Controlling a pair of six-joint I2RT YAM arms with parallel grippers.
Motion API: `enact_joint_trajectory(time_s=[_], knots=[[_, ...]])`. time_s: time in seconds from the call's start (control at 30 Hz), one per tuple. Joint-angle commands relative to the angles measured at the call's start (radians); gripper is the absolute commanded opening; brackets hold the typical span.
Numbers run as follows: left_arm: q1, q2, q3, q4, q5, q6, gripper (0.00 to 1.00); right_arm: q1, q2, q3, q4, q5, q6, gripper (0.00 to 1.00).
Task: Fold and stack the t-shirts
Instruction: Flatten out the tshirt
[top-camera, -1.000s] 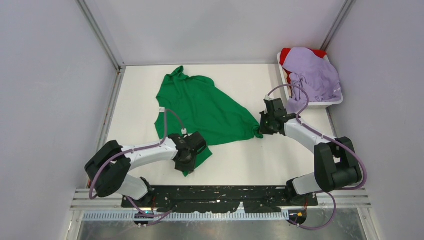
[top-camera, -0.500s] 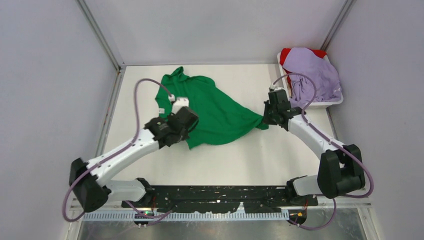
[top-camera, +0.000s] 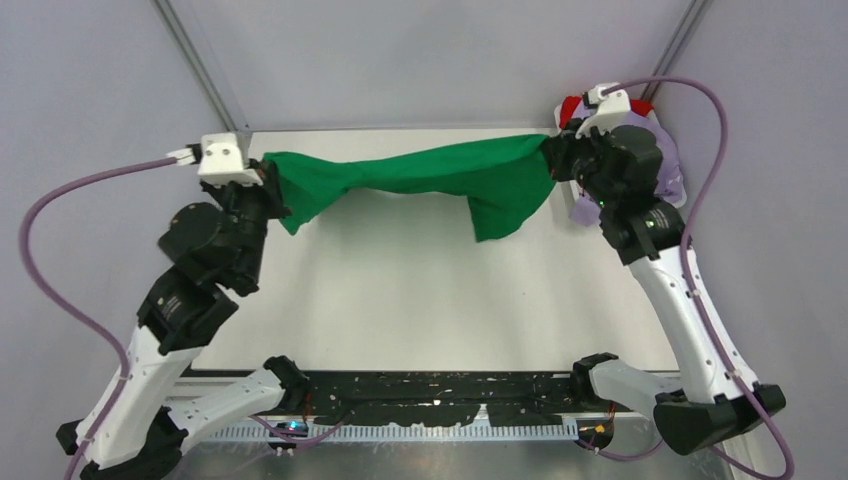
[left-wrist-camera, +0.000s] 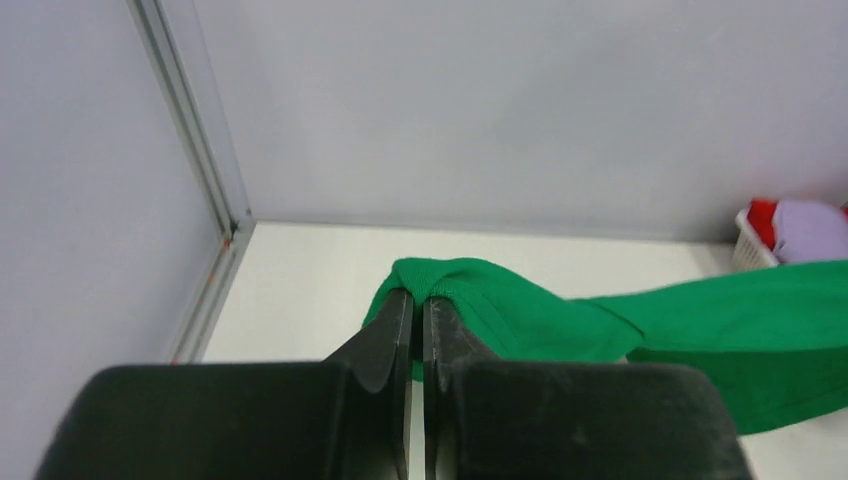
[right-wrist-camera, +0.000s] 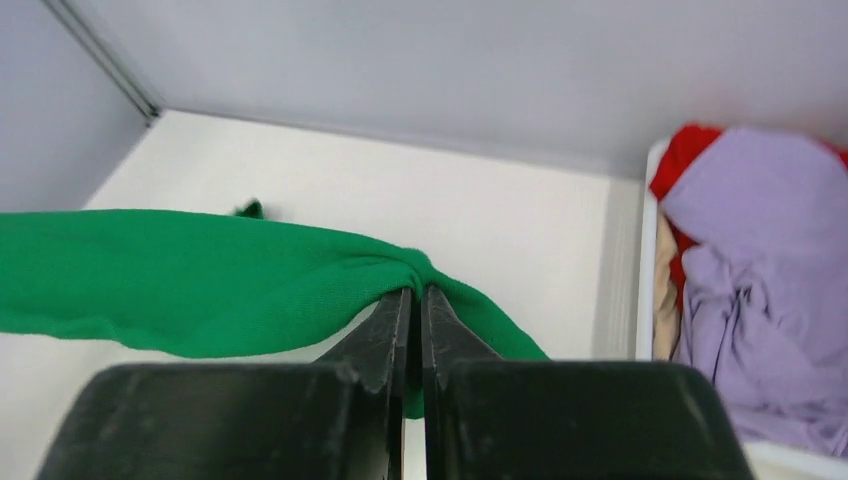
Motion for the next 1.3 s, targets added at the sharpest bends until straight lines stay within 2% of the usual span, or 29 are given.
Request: enact_joint_trajectory(time_s=[0.0,0.17,0.33,0.47,0.6,0.7,0.8,0.9,1.03,1.13,1.2,1.27], knots=[[0.003,-0.040,0.138,0.183,0.079,0.218,0.00,0.002,-0.105,0.127,0.058,-0.125,-0.089,0.06],[0.003,-0.039,0.335,0.107,0.253,0.278,0.00,0.002,-0.188,0.251,-0.002,-0.222,-0.137,0.08],[0.004,-0.002,0.538,0.020,0.308,0.316,0.00,0.002,-0.251,0.353,-0.055,-0.338,-0.141,0.06],[0.003,0.005,0.605,0.003,0.353,0.328,0.00,0.002,-0.278,0.408,-0.081,-0.428,-0.133,0.06],[0.003,0.027,0.613,0.020,0.340,0.335,0.00,0.002,-0.294,0.417,-0.082,-0.411,-0.109,0.06],[0.003,0.059,0.554,0.096,0.265,0.370,0.00,0.002,-0.294,0.394,-0.074,-0.368,-0.108,0.07],[0.004,0.124,0.470,0.234,0.097,0.456,0.00,0.002,-0.270,0.350,-0.090,-0.306,-0.108,0.07],[0.057,0.212,0.386,0.348,-0.002,0.488,0.00,0.002,-0.229,0.274,-0.104,-0.171,-0.089,0.07],[0.277,0.366,0.355,0.175,0.154,0.200,0.00,0.002,-0.129,0.136,-0.094,0.083,-0.047,0.09],[0.341,0.497,0.235,0.200,0.225,0.138,0.02,0.001,-0.037,0.010,-0.006,0.248,-0.019,0.10],[0.366,0.635,0.197,0.214,0.291,0.083,0.03,0.000,0.074,-0.043,0.036,0.263,-0.002,0.11],[0.394,0.788,0.246,0.173,0.389,0.004,0.06,-0.002,0.215,-0.060,0.082,0.235,0.005,0.10]])
